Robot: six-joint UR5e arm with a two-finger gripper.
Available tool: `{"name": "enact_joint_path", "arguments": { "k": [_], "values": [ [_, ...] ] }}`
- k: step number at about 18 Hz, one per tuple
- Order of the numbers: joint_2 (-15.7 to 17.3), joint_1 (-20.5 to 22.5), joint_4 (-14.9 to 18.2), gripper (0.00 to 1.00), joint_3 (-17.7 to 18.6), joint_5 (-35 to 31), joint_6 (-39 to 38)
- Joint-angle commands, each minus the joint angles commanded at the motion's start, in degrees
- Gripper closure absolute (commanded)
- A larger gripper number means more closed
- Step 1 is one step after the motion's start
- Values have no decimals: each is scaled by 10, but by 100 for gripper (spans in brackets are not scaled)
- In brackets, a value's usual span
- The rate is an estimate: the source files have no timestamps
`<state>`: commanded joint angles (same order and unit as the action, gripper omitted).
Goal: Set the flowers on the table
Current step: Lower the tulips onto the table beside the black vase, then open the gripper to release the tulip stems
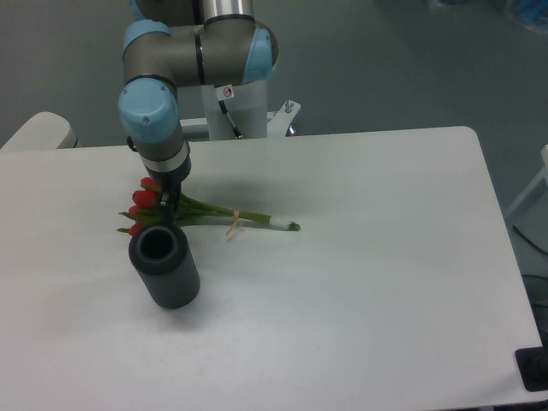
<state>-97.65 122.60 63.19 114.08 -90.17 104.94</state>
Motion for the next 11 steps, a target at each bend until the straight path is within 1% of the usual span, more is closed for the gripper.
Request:
{"name": "enact_joint_path", "arguments": {
  "k": [5, 8, 11],
  "values": [
    [0, 59, 0, 0, -1, -4, 17],
    [0, 103, 0, 0, -2, -4, 46],
    [-5, 134, -1, 0, -16, -4, 72]
  ]
}}
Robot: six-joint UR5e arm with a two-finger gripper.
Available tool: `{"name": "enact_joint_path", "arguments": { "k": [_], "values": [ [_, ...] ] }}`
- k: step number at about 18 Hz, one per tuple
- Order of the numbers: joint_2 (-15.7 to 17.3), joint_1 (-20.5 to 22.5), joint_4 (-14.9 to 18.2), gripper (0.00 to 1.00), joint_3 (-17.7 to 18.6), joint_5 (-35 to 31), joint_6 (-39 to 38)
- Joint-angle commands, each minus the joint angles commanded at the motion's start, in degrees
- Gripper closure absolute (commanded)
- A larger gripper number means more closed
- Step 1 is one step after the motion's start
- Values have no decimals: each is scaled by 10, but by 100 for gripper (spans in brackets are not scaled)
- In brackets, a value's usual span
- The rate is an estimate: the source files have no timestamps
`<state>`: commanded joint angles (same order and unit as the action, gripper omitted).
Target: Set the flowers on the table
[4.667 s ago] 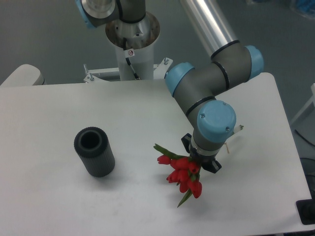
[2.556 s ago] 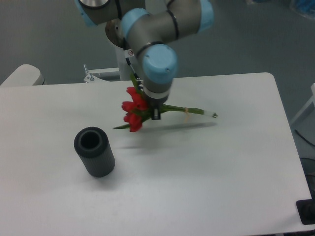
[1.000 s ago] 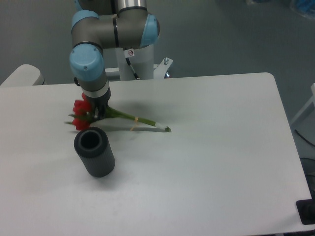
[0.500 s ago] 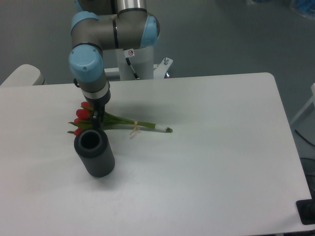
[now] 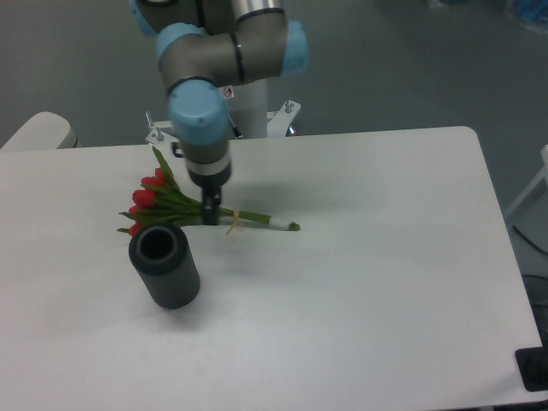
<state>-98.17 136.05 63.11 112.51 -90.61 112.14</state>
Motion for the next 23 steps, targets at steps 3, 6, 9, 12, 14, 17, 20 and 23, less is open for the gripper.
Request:
{"name": "enact_joint_path", "arguments": {
  "k": [3, 6, 9, 12, 14, 17, 20, 23],
  "values": [
    [-28, 18, 0, 0, -30, 0, -3],
    [-62, 29, 3, 0, -70, 1, -11],
    [-97, 42, 4, 0, -110, -2, -41],
    [-127, 62, 4, 0, -154, 1, -65],
    [-145, 62, 4, 0, -175, -1, -84],
    [-170, 72, 4, 0, -203, -1, -142],
    [-182, 75, 8, 0, -223, 3, -170],
    [-192, 75, 7, 0, -237, 4, -204]
  ]
}}
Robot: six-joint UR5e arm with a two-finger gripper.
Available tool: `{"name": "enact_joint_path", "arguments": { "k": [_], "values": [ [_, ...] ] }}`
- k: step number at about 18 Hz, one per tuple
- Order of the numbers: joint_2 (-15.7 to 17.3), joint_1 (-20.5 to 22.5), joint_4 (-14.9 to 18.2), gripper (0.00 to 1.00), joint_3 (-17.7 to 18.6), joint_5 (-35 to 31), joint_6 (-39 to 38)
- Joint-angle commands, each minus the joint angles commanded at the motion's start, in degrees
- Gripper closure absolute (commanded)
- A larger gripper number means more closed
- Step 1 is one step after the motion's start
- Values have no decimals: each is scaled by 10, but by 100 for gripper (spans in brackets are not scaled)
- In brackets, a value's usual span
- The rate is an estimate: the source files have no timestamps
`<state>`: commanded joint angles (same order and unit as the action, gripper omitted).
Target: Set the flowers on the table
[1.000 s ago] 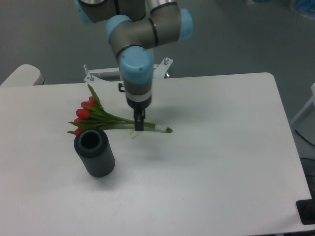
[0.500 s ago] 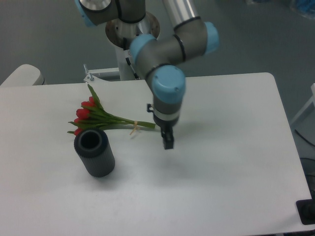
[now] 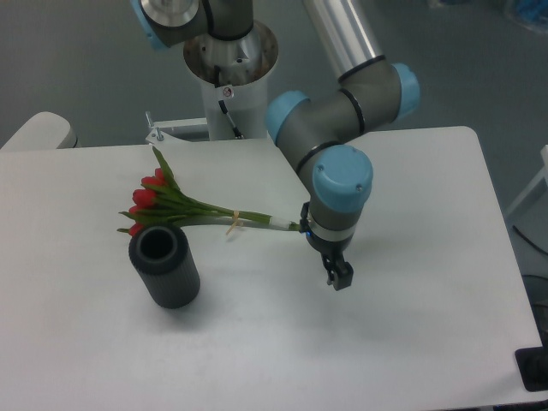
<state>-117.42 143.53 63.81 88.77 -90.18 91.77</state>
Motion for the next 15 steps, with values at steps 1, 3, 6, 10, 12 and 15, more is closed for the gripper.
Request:
{"name": "enact_joint_path", "arguments": {
  "k": [1, 3, 6, 10, 12, 15],
  "values": [
    [-3, 0, 1, 0, -1, 1, -17],
    [-6, 1, 2, 0, -6, 6, -31],
    [-11, 1, 2, 0, -14, 9, -34],
    [-11, 6, 0, 0, -13, 12, -36],
    [-11, 6, -1, 0, -11, 12, -40],
    [-11, 6, -3, 0, -7, 12, -40]
  ]
}}
